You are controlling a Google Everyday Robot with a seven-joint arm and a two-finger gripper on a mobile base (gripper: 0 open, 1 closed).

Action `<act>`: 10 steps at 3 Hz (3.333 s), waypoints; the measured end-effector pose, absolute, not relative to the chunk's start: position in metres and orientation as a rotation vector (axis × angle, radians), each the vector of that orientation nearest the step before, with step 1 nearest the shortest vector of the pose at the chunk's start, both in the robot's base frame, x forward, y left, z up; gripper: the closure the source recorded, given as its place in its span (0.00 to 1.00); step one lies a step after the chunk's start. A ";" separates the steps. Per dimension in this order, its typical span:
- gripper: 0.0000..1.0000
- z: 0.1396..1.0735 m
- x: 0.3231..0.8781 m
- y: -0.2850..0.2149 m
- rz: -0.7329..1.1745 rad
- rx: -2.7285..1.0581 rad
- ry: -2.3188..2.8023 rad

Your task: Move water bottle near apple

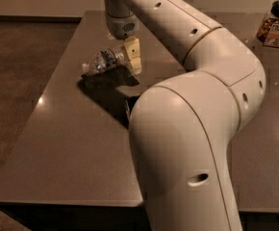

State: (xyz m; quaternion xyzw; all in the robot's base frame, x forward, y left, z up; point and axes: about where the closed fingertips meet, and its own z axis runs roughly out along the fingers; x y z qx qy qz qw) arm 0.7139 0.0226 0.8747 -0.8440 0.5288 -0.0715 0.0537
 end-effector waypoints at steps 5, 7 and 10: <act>1.00 0.879 0.714 -0.027 -0.111 -2.410 1.818; 1.00 0.882 0.680 -0.105 -0.010 -2.236 2.038; 0.63 0.870 0.669 -0.153 0.028 -2.057 2.271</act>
Offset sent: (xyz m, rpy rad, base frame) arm -0.0234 0.0015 -0.0013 -0.0436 0.1441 0.0179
